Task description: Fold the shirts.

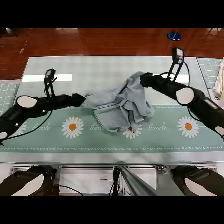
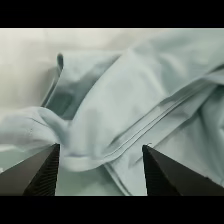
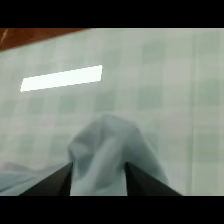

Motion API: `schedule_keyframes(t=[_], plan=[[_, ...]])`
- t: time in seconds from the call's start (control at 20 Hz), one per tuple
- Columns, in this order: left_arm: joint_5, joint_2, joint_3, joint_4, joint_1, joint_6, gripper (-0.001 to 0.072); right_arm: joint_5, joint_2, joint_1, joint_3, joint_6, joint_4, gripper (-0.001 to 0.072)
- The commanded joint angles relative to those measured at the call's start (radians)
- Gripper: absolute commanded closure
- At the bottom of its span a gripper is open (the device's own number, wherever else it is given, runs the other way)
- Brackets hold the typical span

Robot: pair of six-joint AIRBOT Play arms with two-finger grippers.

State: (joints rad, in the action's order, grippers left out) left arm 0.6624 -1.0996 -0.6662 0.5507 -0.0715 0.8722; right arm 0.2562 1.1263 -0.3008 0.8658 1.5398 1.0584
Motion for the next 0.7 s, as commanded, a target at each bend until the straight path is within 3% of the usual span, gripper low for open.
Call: schedule_keyframes(t=[0.0, 0.15, 0.25, 0.35, 0.4, 0.45, 0.65], plan=[[0.262, 0.047, -0.089, 0.023, 0.135, 0.01, 0.0096, -0.006, -0.119, 0.047, 0.056, -0.007, 0.096, 0.0254], [0.566, 0.06, -0.086, 0.09, 0.196, 0.182, 0.0096, 0.163, -0.241, 0.164, 0.095, -0.007, 0.244, 0.0254], [0.612, 0.06, -0.034, 0.097, 0.145, 0.217, 0.0096, 0.393, -0.281, 0.263, 0.095, -0.006, 0.364, 0.0254], [0.568, 0.05, 0.024, 0.096, 0.051, 0.248, 0.0094, 0.615, -0.267, 0.359, 0.093, -0.008, 0.465, 0.0232], [0.536, 0.041, 0.046, 0.095, -0.003, 0.271, 0.0054, 0.679, -0.253, 0.4, 0.094, -0.019, 0.491, 0.0203], [0.493, 0.026, 0.062, 0.095, -0.061, 0.299, -0.0013, 0.718, -0.234, 0.441, 0.094, -0.048, 0.489, 0.0151], [0.267, -0.079, 0.059, 0.076, -0.226, 0.372, -0.0013, 0.767, -0.154, 0.523, 0.094, -0.154, 0.407, 0.0129]])
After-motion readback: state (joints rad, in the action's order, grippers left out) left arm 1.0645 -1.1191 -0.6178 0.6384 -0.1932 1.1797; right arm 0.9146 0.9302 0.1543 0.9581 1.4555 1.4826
